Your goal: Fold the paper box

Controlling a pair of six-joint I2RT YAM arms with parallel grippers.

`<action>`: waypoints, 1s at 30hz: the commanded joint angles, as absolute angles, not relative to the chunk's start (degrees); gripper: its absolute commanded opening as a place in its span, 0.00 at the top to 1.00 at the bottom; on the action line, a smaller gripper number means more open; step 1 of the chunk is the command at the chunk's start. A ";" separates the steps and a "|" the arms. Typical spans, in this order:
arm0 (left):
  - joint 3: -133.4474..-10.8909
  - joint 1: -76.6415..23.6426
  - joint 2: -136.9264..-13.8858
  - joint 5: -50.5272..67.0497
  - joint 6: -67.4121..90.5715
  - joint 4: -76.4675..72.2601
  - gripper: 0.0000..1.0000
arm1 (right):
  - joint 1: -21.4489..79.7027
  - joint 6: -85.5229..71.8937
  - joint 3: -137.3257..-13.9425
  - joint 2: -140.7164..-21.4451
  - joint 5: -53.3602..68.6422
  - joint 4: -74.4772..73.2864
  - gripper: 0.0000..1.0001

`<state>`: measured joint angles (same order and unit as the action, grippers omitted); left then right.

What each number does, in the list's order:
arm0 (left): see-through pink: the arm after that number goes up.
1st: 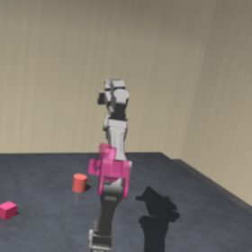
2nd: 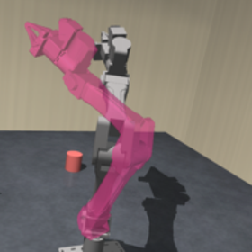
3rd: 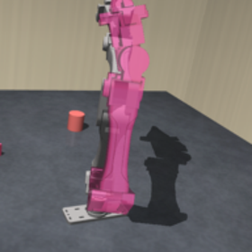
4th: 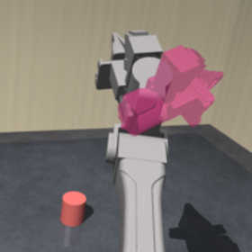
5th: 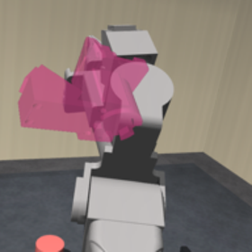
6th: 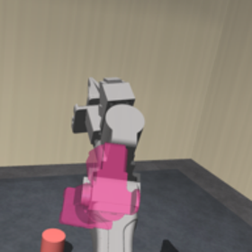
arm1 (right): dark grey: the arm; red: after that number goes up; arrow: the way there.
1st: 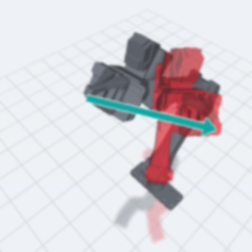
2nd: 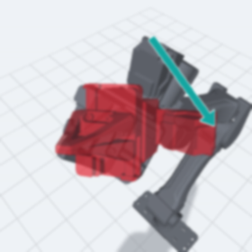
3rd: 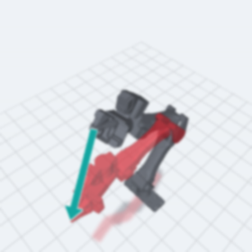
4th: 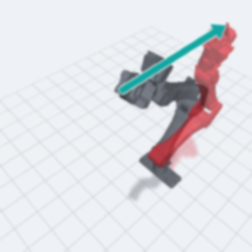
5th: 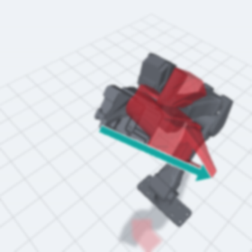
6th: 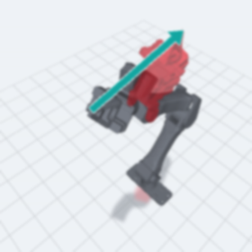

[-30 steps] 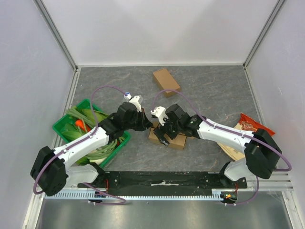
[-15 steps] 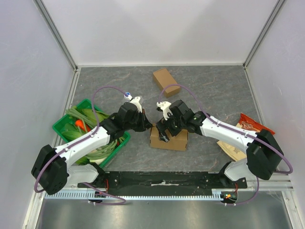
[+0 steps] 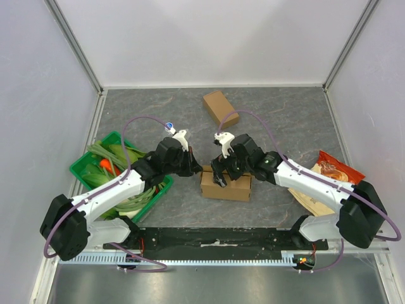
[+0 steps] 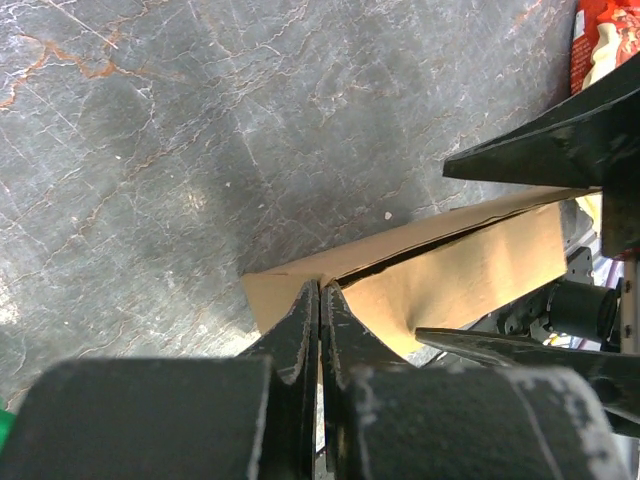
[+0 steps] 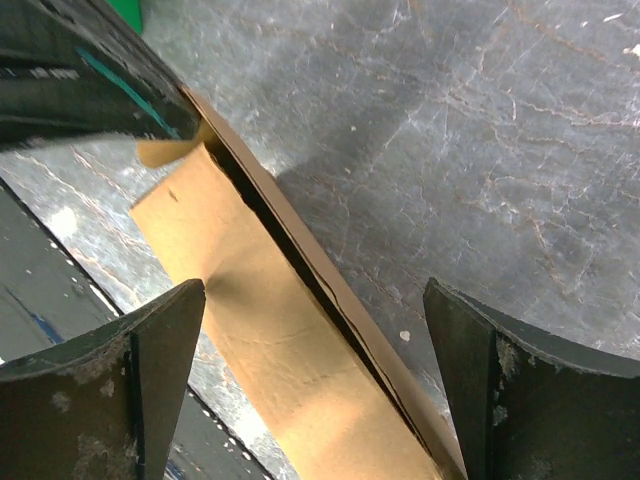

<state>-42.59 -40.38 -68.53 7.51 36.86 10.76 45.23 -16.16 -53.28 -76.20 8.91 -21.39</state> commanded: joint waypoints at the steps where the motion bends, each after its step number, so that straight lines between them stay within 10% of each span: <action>1: -42.36 -40.60 -66.53 7.74 37.27 9.23 0.98 | 46.49 -13.62 -51.94 -75.59 5.81 -19.86 0.02; 30: -44.04 -40.52 -67.06 13.27 46.05 10.29 0.98 | 48.69 -19.95 -45.35 -73.74 -8.78 -16.97 0.02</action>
<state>-43.13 -40.34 -67.85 11.11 40.64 12.29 48.03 -19.20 -46.83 -74.26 -3.81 -16.60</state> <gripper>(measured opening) 0.020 0.982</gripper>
